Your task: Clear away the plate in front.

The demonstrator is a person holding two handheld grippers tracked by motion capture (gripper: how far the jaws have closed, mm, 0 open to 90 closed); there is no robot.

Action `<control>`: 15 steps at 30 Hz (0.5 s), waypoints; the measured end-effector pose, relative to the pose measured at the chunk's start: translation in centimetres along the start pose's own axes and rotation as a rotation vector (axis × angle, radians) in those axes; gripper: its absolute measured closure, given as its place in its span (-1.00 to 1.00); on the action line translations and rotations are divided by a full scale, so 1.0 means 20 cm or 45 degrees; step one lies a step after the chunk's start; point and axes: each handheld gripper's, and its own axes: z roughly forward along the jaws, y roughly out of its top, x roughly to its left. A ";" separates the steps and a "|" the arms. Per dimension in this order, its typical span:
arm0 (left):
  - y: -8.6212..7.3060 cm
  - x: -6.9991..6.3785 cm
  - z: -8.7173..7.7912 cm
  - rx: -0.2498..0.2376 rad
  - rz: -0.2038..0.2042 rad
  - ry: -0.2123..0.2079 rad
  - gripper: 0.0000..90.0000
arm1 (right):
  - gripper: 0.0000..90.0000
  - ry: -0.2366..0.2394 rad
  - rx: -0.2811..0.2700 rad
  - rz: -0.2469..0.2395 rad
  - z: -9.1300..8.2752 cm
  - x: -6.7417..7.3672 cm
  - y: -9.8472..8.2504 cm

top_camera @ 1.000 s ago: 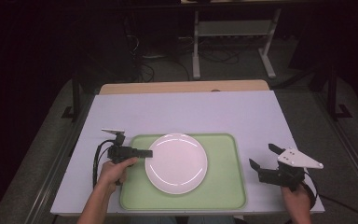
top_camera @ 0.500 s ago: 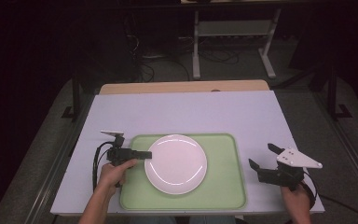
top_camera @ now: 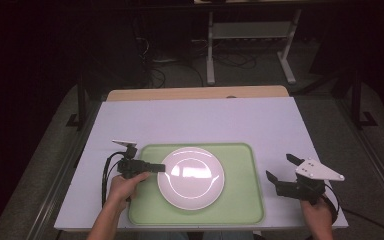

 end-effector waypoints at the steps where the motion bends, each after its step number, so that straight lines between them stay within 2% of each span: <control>1: 0.00 0.00 0.00 0.003 0.004 0.001 0.90 | -0.70 0.001 0.000 -0.002 0.00 0.00 0.00; 9: -0.01 -0.02 0.00 0.014 0.030 0.016 0.88 | -0.70 -0.002 -0.004 0.001 0.00 0.00 0.00; 11: -0.01 -0.03 0.01 0.033 0.042 0.037 0.87 | -0.70 -0.002 -0.003 -0.004 0.00 0.00 0.00; 15: -0.02 -0.04 0.02 0.043 0.049 0.033 0.86 | -0.70 -0.001 -0.005 -0.007 0.00 0.00 0.01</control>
